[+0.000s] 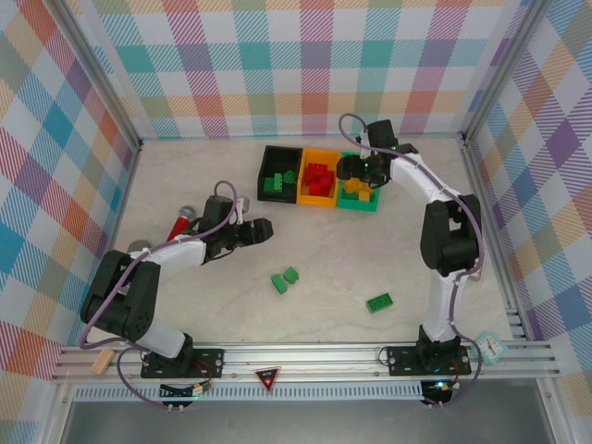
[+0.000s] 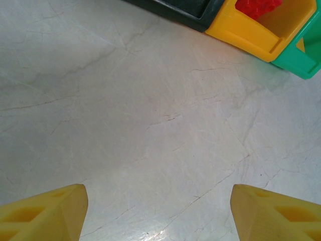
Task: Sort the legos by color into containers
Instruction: Place the lego in the container, then pick up the lego from the bottom-right of the table.
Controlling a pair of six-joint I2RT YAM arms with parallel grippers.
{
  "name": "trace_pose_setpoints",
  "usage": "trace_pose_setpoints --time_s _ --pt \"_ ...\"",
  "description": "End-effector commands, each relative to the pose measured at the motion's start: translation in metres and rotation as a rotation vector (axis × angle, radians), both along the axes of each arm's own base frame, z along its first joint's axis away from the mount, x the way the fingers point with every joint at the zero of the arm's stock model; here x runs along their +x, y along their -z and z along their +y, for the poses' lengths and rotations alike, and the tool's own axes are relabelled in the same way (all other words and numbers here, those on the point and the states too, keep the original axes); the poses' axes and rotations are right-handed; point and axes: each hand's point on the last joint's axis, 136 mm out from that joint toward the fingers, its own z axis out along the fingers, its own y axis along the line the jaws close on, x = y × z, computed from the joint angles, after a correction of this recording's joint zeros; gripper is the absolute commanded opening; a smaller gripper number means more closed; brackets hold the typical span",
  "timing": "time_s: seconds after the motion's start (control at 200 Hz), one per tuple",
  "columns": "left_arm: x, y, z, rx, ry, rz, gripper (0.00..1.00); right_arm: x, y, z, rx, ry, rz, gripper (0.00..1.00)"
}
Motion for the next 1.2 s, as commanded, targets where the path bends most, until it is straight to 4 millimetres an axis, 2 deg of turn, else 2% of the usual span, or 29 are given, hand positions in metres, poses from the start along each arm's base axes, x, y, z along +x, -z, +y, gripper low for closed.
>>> trace_pose_setpoints --time_s 0.0,0.135,0.295,0.545,0.92,0.98,1.195 --pt "0.001 0.000 0.004 -0.012 -0.014 -0.005 0.75 -0.015 -0.027 0.006 0.063 -0.023 -0.055 0.78" --pt "0.001 0.000 0.003 -0.018 -0.010 -0.003 0.75 -0.046 -0.026 0.009 0.063 -0.047 -0.056 0.79" --pt "0.001 0.000 0.004 -0.015 -0.011 -0.006 0.75 -0.091 -0.012 0.008 0.068 -0.057 -0.029 0.79" --pt "0.001 0.000 0.002 -0.025 -0.006 -0.003 0.76 -0.151 0.010 -0.011 0.039 -0.044 0.037 0.80" --pt "0.000 0.001 0.000 -0.038 -0.003 0.004 0.76 -0.202 0.034 -0.023 0.049 0.044 0.174 0.84" --pt "0.001 0.002 0.000 -0.035 -0.006 0.005 0.76 -0.210 0.037 -0.030 0.031 0.087 0.201 0.89" --pt "0.001 0.003 0.003 -0.013 -0.008 0.004 0.76 -0.235 0.045 -0.050 0.010 0.259 0.307 0.91"
